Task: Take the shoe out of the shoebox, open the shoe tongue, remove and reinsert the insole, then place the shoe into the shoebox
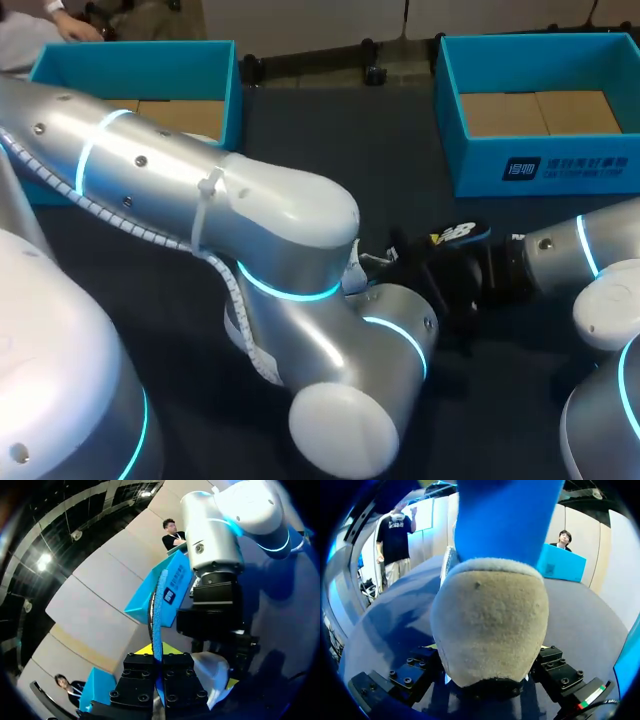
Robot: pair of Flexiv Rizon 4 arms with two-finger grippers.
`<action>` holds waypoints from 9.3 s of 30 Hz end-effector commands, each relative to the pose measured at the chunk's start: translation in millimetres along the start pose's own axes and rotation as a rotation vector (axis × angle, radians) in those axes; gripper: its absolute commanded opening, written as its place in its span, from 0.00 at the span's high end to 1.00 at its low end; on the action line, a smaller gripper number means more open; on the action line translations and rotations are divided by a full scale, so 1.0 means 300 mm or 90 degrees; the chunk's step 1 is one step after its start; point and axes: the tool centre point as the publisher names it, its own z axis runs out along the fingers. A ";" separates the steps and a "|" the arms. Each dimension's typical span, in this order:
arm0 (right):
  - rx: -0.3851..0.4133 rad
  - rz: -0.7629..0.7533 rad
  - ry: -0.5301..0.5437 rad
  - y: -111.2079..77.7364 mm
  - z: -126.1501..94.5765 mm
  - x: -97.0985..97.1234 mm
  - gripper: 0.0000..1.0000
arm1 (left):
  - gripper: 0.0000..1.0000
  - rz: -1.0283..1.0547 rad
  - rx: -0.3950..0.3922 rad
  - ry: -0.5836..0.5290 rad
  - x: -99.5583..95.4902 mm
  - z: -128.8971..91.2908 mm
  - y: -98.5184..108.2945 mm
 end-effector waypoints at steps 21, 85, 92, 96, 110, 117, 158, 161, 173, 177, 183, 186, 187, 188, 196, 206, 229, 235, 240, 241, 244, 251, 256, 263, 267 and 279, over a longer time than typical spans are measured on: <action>0.003 0.000 -0.001 0.003 0.003 0.002 1.00 | 1.00 0.137 -0.044 0.237 -0.184 0.030 -0.093; 0.003 0.000 -0.001 0.003 0.003 0.002 1.00 | 1.00 -0.275 0.311 0.485 -0.534 -0.182 -0.420; 0.003 0.000 -0.001 0.003 0.003 0.002 1.00 | 1.00 -0.309 0.297 0.519 -0.531 -0.189 -0.402; 0.003 0.000 -0.001 0.003 0.003 0.002 1.00 | 1.00 -0.355 0.289 0.567 -0.551 -0.214 -0.398; 0.003 0.000 -0.001 0.003 0.003 0.002 1.00 | 1.00 -0.505 0.336 0.736 -0.704 -0.309 -0.446; 0.003 0.000 -0.001 0.003 0.003 0.002 1.00 | 1.00 -0.559 0.354 0.772 -0.737 -0.392 -0.460; 0.003 0.000 -0.001 0.003 0.003 0.002 1.00 | 1.00 -0.713 0.356 0.821 -0.744 -0.687 -0.552; 0.003 0.000 -0.001 0.003 0.003 0.002 1.00 | 1.00 -0.716 0.353 0.824 -0.734 -0.717 -0.558; 0.003 0.000 -0.001 0.003 0.003 0.002 1.00 | 1.00 -0.747 0.347 0.849 -0.675 -0.816 -0.611; 0.003 0.000 -0.001 0.003 0.003 0.002 1.00 | 1.00 -0.756 0.336 0.858 -0.651 -0.825 -0.609; 0.003 0.000 -0.001 0.003 0.003 0.002 1.00 | 1.00 -0.774 0.332 0.865 -0.633 -0.826 -0.600; 0.003 0.000 -0.001 0.003 0.003 0.002 1.00 | 1.00 -0.787 0.342 0.860 -0.630 -0.837 -0.598; 0.003 0.000 -0.001 0.003 0.003 0.002 1.00 | 1.00 -0.787 0.342 0.860 -0.630 -0.837 -0.598; 0.003 0.000 -0.001 0.003 0.003 0.002 1.00 | 1.00 -0.787 0.342 0.860 -0.630 -0.837 -0.598; 0.003 0.000 -0.001 0.003 0.003 0.002 1.00 | 1.00 -0.787 0.342 0.860 -0.630 -0.837 -0.598; 0.003 0.000 -0.001 0.003 0.003 0.002 0.00 | 1.00 -0.787 0.342 0.860 -0.630 -0.837 -0.598; 0.223 -0.007 -0.024 0.094 -0.176 0.017 0.00 | 1.00 -0.787 0.342 0.860 -0.630 -0.837 -0.598; 0.293 -0.004 -0.038 0.109 -0.185 0.018 0.00 | 1.00 -0.787 0.342 0.860 -0.630 -0.837 -0.598; 0.342 -0.003 -0.061 0.124 -0.204 0.026 0.00 | 1.00 -0.787 0.342 0.860 -0.630 -0.837 -0.598; 0.363 0.004 -0.071 0.126 -0.208 0.027 0.00 | 1.00 -0.787 0.342 0.860 -0.630 -0.837 -0.598; 0.363 0.004 -0.071 0.126 -0.208 0.027 0.00 | 1.00 -0.787 0.342 0.860 -0.630 -0.837 -0.598; 0.363 0.004 -0.071 0.126 -0.208 0.027 0.00 | 1.00 -0.787 0.342 0.860 -0.630 -0.837 -0.598; 0.399 0.006 -0.072 0.128 -0.205 0.025 0.00 | 1.00 -0.787 0.342 0.860 -0.630 -0.837 -0.598; 0.489 -0.013 -0.097 0.151 -0.236 0.003 0.00 | 1.00 -0.787 0.342 0.860 -0.630 -0.837 -0.598; 0.506 -0.017 -0.097 0.161 -0.250 -0.007 0.00 | 1.00 -0.787 0.342 0.860 -0.630 -0.837 -0.598; 0.538 0.001 -0.065 0.179 -0.278 -0.013 0.00 | 1.00 -0.787 0.342 0.860 -0.630 -0.837 -0.598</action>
